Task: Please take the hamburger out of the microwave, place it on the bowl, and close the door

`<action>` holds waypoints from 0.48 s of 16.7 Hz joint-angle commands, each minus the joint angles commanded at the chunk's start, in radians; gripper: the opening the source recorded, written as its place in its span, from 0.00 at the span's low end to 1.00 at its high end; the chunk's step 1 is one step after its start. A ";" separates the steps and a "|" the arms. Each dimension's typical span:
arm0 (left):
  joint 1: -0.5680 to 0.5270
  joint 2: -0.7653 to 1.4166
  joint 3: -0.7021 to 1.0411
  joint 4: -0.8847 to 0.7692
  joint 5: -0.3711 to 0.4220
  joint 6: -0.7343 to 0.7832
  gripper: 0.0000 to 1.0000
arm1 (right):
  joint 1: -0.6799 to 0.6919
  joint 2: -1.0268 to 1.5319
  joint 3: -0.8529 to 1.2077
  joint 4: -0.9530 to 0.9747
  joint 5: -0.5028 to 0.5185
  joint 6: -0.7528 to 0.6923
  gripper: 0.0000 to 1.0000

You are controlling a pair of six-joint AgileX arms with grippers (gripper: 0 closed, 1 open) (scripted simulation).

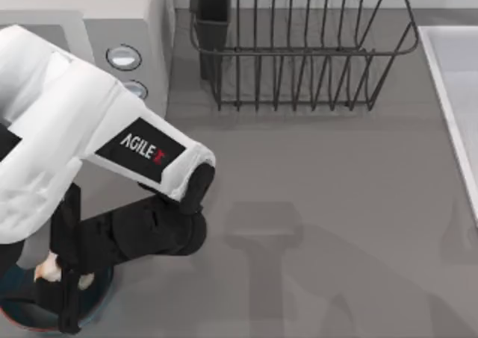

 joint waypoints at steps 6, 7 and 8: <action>-0.021 -0.047 0.012 -0.032 -0.009 -0.029 1.00 | 0.000 0.000 0.000 0.000 0.000 0.000 1.00; -0.019 -0.055 0.010 -0.027 -0.008 -0.020 1.00 | 0.000 0.000 0.000 0.000 0.000 0.000 1.00; -0.014 -0.073 0.005 -0.016 -0.003 -0.001 1.00 | 0.000 0.000 0.000 0.000 0.000 0.000 1.00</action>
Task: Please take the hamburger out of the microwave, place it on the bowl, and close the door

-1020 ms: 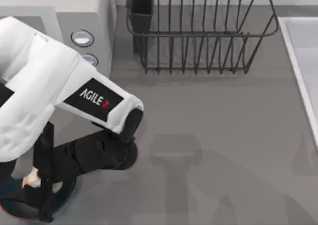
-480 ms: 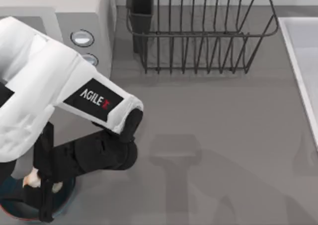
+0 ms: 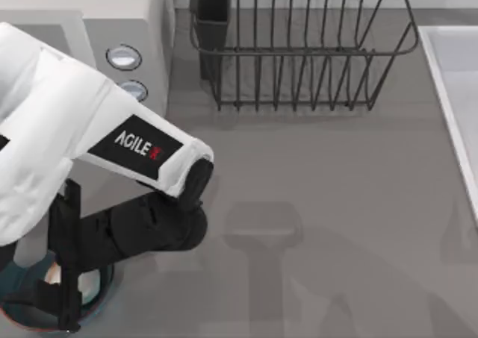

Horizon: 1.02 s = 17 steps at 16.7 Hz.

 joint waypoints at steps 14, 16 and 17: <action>0.276 -0.997 -0.400 0.647 0.285 1.295 1.00 | 0.000 0.000 0.000 0.000 0.000 0.000 1.00; 0.334 -1.205 -0.509 0.786 0.353 1.571 1.00 | 0.000 0.000 0.000 0.000 0.000 0.000 1.00; 0.364 -1.309 -0.567 0.857 0.388 1.707 1.00 | 0.000 0.000 0.000 0.000 0.000 0.000 1.00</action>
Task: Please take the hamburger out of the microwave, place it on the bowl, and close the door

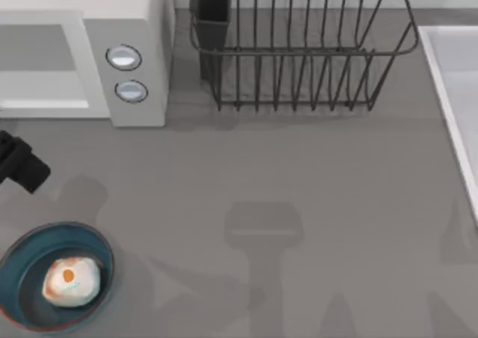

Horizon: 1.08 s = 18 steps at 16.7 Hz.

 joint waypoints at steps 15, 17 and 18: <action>0.264 -0.925 -0.605 0.653 0.347 1.056 1.00 | 0.000 0.000 0.000 0.000 0.000 0.000 1.00; 0.264 -0.925 -0.605 0.653 0.347 1.056 1.00 | 0.000 0.000 0.000 0.000 0.000 0.000 1.00; 0.264 -0.925 -0.605 0.653 0.347 1.056 1.00 | 0.000 0.000 0.000 0.000 0.000 0.000 1.00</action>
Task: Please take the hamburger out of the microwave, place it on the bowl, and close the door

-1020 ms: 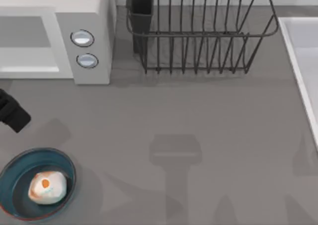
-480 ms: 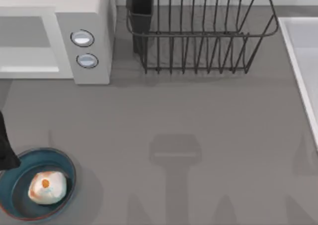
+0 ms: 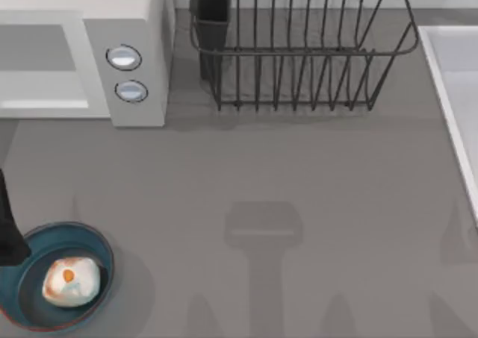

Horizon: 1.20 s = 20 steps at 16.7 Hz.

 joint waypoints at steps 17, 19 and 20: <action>0.000 0.000 0.000 0.000 0.000 0.000 0.00 | 0.000 0.000 0.000 0.000 0.000 0.000 1.00; 0.000 0.000 0.000 0.000 0.000 0.000 0.00 | 0.000 0.000 0.000 0.000 0.000 0.000 1.00; 0.000 0.000 0.000 0.000 0.000 0.000 0.00 | 0.000 0.000 0.000 0.000 0.000 0.000 1.00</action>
